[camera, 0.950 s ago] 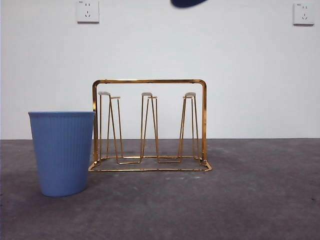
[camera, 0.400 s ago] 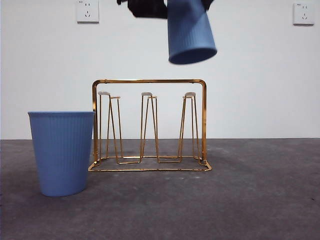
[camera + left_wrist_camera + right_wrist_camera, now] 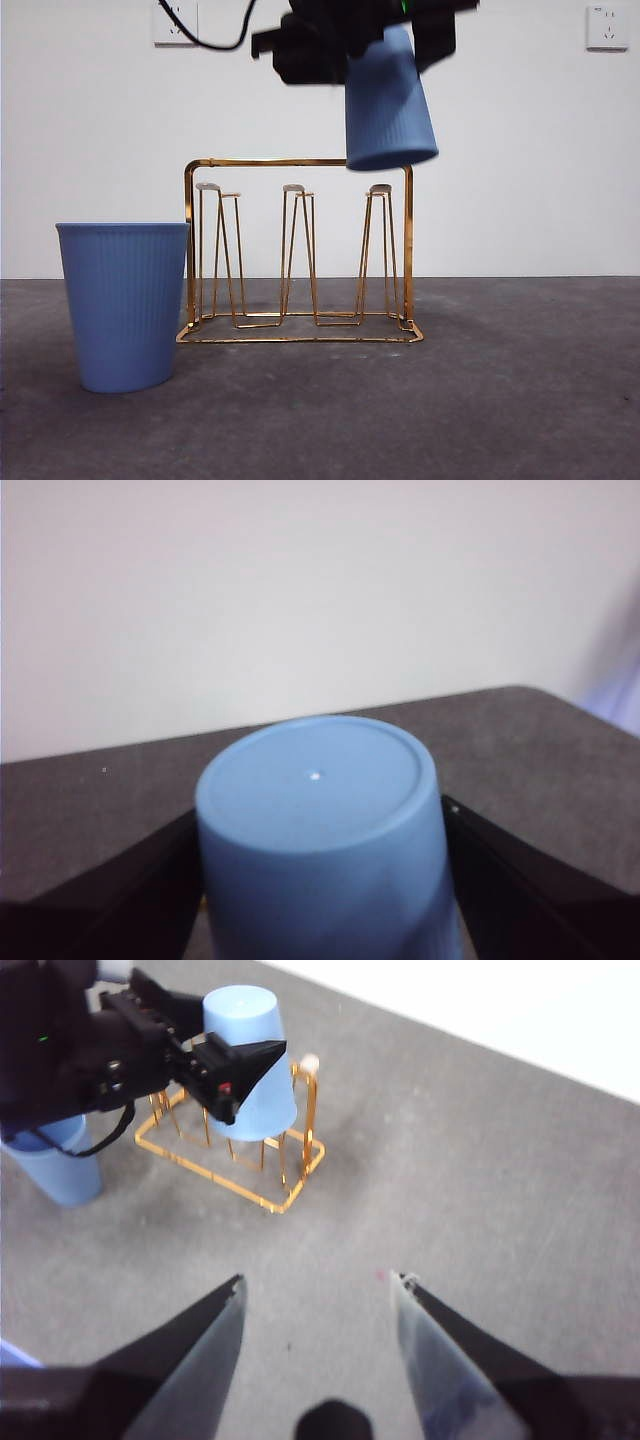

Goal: Pick up cup 1,put cup 1 in the cup rack,pick up cup 2,put cup 2 in the cup rack

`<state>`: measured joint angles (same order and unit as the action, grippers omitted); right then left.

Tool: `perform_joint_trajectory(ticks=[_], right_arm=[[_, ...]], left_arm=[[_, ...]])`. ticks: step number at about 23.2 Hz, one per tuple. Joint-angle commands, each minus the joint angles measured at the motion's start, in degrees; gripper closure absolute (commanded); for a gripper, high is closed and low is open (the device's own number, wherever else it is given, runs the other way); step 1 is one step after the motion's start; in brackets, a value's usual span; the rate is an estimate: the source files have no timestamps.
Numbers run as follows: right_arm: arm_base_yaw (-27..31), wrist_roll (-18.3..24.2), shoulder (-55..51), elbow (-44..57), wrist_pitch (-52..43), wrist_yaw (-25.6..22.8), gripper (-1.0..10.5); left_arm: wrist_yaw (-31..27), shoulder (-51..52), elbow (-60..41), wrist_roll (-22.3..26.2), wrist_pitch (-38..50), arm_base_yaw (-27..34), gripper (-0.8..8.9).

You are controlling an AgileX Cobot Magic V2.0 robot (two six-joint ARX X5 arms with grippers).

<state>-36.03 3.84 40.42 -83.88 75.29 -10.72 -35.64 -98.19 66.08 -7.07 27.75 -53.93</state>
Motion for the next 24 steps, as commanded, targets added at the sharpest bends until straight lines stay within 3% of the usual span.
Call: perform_joint_trajectory(ticks=[1,12,24], right_arm=[[0.0,-0.42,-0.22,0.42,0.13,-0.2,7.0],[0.0,-0.35,-0.22,0.44,1.44,-0.15,7.0],[0.0,-0.15,-0.22,0.44,1.05,-0.15,7.0]], left_arm=[[-0.48,-1.49,0.13,0.5,1.73,0.15,8.21],[-0.85,-5.03,0.37,-1.07,1.31,1.25,8.21],[0.07,-6.84,0.39,-6.71,-5.51,1.22,8.22]])
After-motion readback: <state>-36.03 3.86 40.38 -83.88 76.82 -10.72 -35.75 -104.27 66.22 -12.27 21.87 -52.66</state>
